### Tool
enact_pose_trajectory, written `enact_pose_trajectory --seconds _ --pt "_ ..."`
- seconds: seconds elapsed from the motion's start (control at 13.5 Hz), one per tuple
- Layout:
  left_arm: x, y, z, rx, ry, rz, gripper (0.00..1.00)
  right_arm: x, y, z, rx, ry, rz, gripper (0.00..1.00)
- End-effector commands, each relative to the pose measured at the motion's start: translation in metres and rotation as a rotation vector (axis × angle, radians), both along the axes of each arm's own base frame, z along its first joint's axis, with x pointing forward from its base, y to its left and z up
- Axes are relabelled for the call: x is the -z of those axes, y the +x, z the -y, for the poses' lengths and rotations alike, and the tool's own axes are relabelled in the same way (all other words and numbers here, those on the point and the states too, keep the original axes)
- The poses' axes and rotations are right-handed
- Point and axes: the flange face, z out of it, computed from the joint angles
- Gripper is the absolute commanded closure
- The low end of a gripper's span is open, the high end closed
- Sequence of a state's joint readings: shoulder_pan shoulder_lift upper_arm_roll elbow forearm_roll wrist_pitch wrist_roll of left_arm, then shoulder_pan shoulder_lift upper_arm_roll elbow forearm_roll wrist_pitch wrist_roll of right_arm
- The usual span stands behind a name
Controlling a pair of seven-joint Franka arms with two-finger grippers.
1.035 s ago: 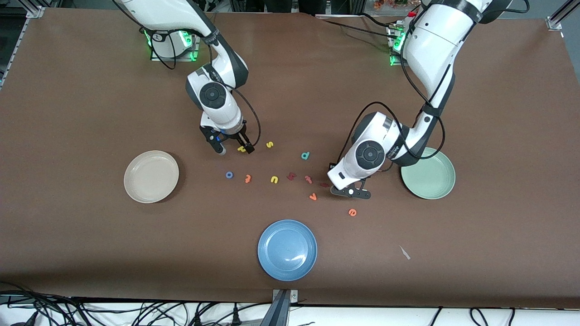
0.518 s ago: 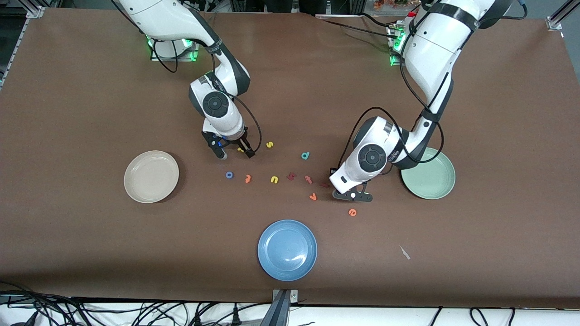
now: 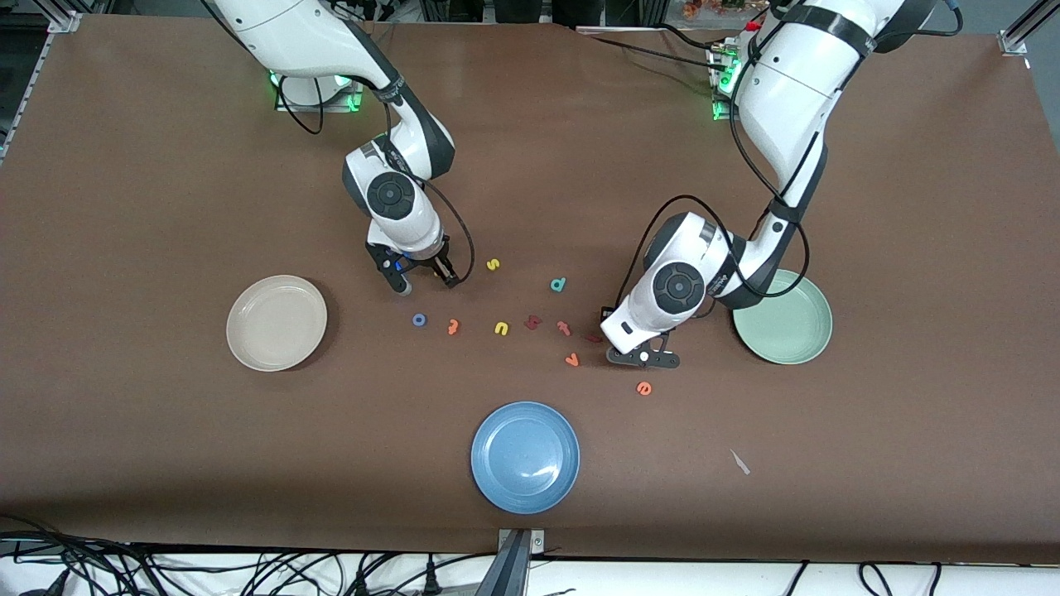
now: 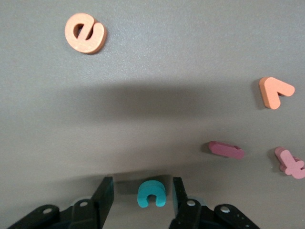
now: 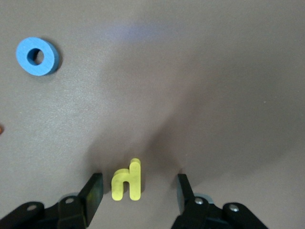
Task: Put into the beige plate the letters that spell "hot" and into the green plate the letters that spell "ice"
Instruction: 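Lower and close both grippers on the teal c and yellow h, then drop the c on the green plate while the right gripper carries the h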
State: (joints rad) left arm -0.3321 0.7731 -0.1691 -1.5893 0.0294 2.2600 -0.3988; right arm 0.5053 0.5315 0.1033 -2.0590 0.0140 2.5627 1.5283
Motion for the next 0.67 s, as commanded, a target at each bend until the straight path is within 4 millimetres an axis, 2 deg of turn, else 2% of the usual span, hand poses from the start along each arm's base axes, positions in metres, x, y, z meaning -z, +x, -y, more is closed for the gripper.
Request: enact_pose_trajectory --seconds 0.0,0.22,0.44,0.59 --pt "-0.0074 -0.0006 0.0032 -0.013 0.014 0.007 0.29 0.0083 0.0045 0.0012 0.01 0.005 -0.009 0.45" --pt "-0.0006 -0.0059 0.0091 -0.004 0.018 -0.003 0.5 0.0126 0.0074 -0.0018 0.004 0.005 -0.013 0.59" --pt "0.0001 -0.0064 0.0089 0.001 0.019 -0.003 0.87 0.0158 0.0081 -0.0022 0.005 0.004 -0.017 0.68" --pt "0.0011 -0.0066 0.0088 0.001 0.02 -0.005 0.89 0.0163 0.0088 -0.0016 0.008 0.004 -0.019 0.69"
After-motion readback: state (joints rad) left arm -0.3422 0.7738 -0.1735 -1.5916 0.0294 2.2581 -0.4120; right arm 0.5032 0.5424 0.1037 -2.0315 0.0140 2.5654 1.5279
